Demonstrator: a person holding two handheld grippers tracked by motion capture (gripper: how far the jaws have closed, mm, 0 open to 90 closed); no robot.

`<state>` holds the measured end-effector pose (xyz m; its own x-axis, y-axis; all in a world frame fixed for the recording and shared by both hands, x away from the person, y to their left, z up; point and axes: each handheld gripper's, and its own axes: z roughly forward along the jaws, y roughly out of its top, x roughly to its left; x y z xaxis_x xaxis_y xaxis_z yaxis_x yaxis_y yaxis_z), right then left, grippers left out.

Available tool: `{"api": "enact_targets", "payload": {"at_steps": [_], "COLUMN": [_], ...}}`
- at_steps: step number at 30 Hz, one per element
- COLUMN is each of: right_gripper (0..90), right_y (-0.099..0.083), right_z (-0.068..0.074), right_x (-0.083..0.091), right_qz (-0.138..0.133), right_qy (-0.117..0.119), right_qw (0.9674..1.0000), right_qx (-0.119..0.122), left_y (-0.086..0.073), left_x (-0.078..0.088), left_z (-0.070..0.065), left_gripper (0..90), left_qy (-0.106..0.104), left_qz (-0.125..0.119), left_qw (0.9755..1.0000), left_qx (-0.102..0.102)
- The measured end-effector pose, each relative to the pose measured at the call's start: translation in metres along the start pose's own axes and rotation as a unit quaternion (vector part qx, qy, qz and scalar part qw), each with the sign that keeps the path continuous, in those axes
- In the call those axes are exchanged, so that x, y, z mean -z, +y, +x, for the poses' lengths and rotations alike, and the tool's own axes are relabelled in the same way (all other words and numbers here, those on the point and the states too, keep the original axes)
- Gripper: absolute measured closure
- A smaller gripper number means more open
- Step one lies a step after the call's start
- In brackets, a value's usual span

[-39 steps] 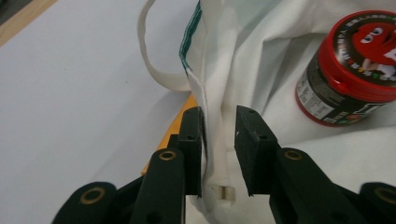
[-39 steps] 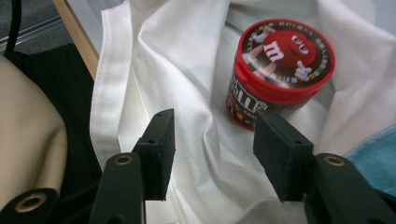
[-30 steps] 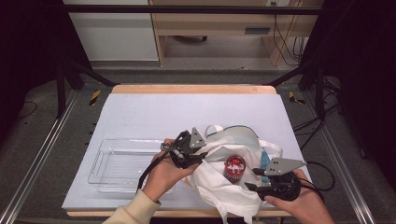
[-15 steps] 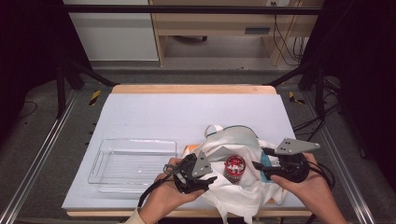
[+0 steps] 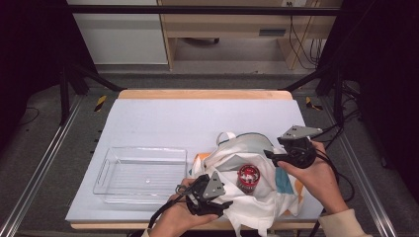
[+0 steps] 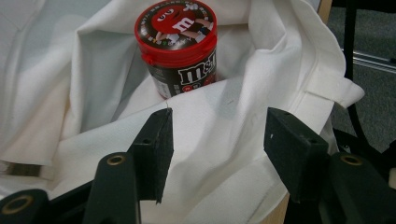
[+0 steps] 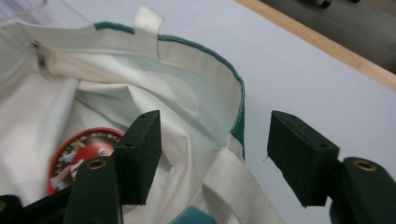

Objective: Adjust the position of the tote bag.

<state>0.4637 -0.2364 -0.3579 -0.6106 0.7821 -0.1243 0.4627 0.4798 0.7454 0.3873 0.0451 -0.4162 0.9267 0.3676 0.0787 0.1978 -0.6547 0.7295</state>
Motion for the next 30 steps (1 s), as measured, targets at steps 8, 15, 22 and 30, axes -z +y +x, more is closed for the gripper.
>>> {"api": "enact_targets", "payload": {"at_steps": [8, 15, 22, 30], "right_gripper": [44.9, 58.3, 76.2, 82.7], "right_y": [-0.01, -0.022, -0.032, -0.052], "right_z": [-0.01, -0.012, -0.009, -0.015], "right_x": [-0.018, -0.015, -0.009, -0.003], "right_qz": [0.033, 0.036, 0.05, 0.065], "right_qy": [-0.005, 0.004, 0.0, 0.003], "right_qw": [0.9994, 0.9993, 0.9988, 0.9979], "right_qx": [-0.011, -0.012, 0.005, -0.005], "left_y": [-0.003, -0.006, -0.01, -0.015], "left_x": [-0.016, -0.027, -0.028, -0.027], "left_z": [-0.002, -0.004, -0.006, -0.012], "left_gripper": [43.6, 57.8, 77.7, 88.1], "left_qy": [-0.013, -0.014, -0.01, -0.004], "left_qz": [0.017, 0.028, 0.038, 0.047], "left_qw": [0.9997, 0.9995, 0.9992, 0.9988], "left_qx": [-0.011, -0.008, -0.004, -0.015]}}
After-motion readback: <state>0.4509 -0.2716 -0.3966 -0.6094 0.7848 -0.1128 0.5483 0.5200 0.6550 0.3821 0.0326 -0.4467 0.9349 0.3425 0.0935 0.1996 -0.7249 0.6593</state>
